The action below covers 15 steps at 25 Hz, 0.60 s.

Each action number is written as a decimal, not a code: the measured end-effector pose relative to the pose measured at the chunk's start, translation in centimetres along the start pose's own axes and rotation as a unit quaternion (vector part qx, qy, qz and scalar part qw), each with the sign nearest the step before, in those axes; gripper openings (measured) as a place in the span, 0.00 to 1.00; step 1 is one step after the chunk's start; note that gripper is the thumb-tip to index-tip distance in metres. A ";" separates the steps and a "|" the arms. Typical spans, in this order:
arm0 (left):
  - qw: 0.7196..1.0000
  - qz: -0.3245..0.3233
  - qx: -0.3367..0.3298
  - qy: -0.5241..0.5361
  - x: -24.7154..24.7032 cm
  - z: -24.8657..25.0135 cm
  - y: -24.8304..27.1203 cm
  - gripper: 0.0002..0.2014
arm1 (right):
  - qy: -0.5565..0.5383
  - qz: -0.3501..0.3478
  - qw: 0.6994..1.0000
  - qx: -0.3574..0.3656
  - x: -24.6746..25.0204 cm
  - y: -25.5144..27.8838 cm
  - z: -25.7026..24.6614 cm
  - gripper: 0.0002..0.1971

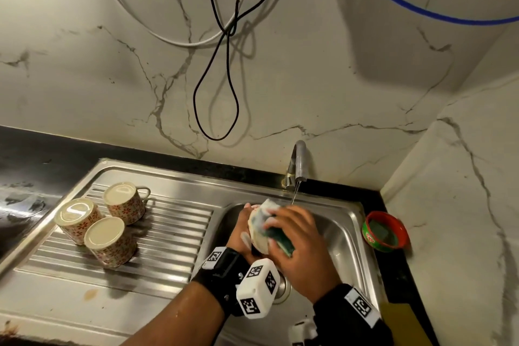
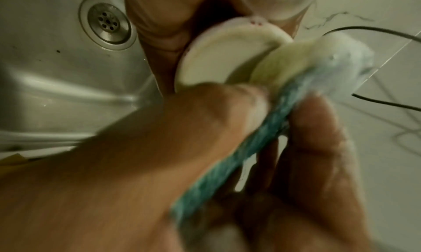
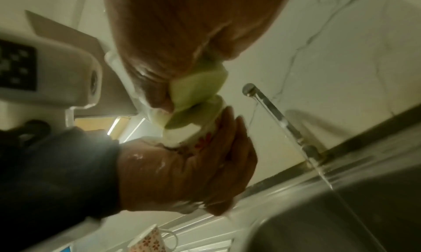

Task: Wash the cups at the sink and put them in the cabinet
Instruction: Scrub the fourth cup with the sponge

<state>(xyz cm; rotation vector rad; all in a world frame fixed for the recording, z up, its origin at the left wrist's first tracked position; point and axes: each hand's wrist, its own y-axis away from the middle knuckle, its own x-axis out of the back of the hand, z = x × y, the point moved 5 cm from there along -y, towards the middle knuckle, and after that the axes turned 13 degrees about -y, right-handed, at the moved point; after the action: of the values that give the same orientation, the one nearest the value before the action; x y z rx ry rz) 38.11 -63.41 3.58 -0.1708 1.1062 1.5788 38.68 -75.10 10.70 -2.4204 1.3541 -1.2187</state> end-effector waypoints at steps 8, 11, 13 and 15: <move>0.983 -0.115 -0.081 -0.115 -1.1 -0.5 0.6 0.42 | -0.196 0.085 0.970 -0.113 2.1 -0.4 2.9 0.20; 0.940 -0.108 -0.200 -0.254 0.0 0.7 -0.1 0.41 | -0.211 0.059 0.973 -0.071 3.4 0.3 3.0 0.18; 0.852 -0.036 -0.280 -0.440 0.7 1.8 -0.1 0.43 | -0.233 0.079 0.965 -0.090 5.1 1.1 3.4 0.15; 0.699 0.051 -0.352 -0.621 0.0 2.0 0.5 0.41 | -0.168 0.053 0.982 -0.061 5.8 0.7 2.2 0.10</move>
<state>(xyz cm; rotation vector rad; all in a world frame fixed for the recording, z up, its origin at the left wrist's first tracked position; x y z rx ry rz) 38.55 -61.91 4.94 0.4370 -0.5869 1.6248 41.35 -80.49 12.30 -2.4529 1.4641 -0.6797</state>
